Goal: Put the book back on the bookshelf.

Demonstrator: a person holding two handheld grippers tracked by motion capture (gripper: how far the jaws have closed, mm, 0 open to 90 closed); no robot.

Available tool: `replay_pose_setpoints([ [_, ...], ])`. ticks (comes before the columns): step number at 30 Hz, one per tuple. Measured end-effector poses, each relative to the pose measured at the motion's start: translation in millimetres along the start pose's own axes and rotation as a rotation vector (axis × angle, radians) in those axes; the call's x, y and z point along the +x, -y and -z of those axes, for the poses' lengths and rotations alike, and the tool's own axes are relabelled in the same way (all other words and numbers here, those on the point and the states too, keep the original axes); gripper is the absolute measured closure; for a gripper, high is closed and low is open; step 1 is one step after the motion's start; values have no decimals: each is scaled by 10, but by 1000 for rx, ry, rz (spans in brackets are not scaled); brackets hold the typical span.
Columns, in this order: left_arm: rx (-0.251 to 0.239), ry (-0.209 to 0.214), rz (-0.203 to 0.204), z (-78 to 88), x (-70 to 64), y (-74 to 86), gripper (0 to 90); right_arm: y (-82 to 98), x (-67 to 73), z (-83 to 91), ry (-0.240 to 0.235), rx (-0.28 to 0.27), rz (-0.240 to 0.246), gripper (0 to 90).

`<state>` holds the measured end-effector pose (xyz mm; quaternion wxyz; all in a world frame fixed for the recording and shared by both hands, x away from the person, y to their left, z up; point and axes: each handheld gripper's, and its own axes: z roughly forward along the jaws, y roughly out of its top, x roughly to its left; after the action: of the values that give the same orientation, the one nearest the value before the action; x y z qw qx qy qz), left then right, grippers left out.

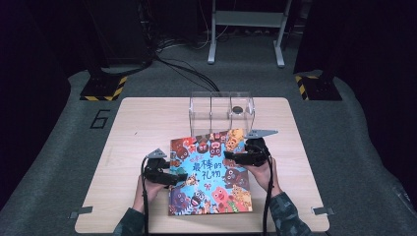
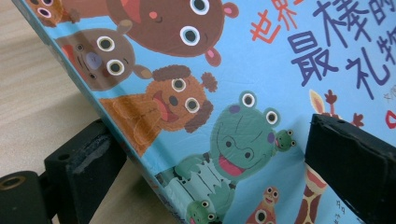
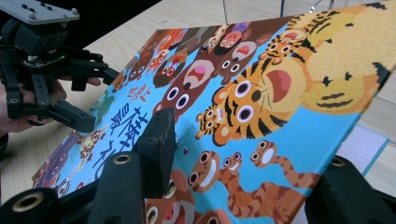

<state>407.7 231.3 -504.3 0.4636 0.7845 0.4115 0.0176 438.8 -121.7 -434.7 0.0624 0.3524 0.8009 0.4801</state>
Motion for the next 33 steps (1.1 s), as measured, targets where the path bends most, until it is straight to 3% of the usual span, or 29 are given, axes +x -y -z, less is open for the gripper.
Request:
replay_pose_setpoints([
  [13, -37, -3, -36, 112, 1, -24, 81, -47, 11, 1, -1, 27, -55, 479],
  [16, -63, -5, -38, 137, -6, -27, 90, -61, -2, 7, -1, 28, -44, 478],
  [33, -87, -23, -85, 245, -41, -88, 151, -100, 10, 71, -5, 43, -59, 475],
])
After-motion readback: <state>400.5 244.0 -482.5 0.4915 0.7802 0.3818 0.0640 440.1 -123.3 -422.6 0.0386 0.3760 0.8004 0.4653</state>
